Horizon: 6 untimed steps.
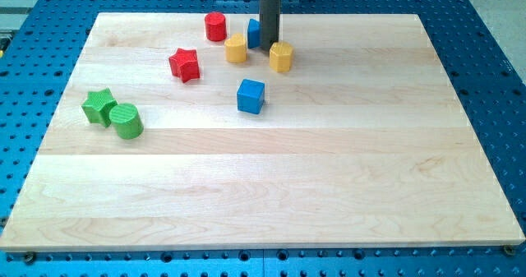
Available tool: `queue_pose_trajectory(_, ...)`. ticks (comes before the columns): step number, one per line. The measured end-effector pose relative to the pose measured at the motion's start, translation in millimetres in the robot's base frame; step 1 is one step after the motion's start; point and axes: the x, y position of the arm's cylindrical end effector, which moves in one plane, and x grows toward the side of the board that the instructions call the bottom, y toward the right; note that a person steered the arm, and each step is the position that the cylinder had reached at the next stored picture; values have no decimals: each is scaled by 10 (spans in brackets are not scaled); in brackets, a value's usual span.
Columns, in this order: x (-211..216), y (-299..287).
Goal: Separate the triangle from the red circle
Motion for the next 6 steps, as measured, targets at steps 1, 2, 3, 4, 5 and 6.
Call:
queue_pose_trajectory(1,-70,-610)
queue_pose_trajectory(2,143,-844)
queue_pose_trajectory(3,403,-638)
queue_pose_trajectory(4,398,-647)
queue_pose_trajectory(5,264,-1510)
queue_pose_trajectory(6,-104,-1817)
